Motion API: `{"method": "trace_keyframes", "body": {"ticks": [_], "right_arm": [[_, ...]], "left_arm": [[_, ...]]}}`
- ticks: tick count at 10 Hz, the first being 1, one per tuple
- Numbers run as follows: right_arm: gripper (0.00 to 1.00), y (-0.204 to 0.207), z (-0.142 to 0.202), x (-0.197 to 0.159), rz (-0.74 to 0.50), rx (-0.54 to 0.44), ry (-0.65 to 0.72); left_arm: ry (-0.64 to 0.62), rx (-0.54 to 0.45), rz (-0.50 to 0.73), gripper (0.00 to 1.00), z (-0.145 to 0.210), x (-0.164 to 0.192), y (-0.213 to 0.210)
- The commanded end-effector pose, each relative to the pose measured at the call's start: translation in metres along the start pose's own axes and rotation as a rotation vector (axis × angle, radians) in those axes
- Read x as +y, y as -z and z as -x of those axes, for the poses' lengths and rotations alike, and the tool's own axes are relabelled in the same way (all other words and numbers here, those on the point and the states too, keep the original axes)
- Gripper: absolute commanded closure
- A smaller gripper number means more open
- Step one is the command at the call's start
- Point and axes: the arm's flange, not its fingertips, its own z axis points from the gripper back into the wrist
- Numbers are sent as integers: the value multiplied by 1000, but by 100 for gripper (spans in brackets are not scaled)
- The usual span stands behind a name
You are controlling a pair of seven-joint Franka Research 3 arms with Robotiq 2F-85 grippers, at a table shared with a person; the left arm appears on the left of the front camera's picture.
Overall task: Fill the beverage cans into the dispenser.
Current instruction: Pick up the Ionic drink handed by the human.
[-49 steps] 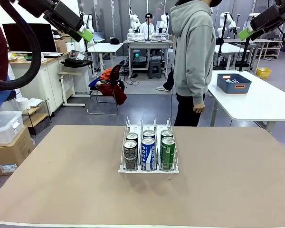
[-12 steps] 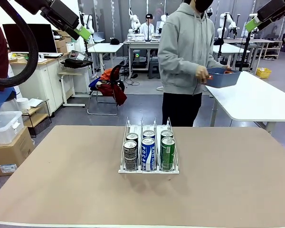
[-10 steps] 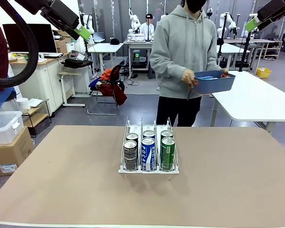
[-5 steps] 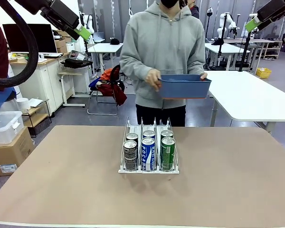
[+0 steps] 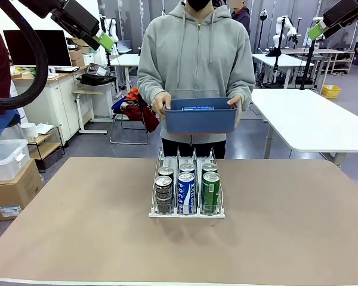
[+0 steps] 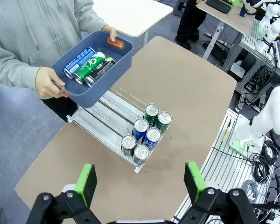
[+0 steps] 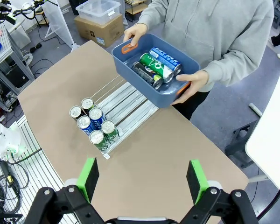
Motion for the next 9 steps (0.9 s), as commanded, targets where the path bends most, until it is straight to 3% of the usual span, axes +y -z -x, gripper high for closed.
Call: {"method": "trace_keyframes", "body": {"ticks": [1, 9], "right_arm": [[0, 0, 1, 0, 4, -9, 3], [0, 0, 1, 0, 4, -9, 3]], "left_arm": [[-5, -1, 12, 0, 1, -1, 0], [-5, -1, 12, 0, 1, -1, 0]]}}
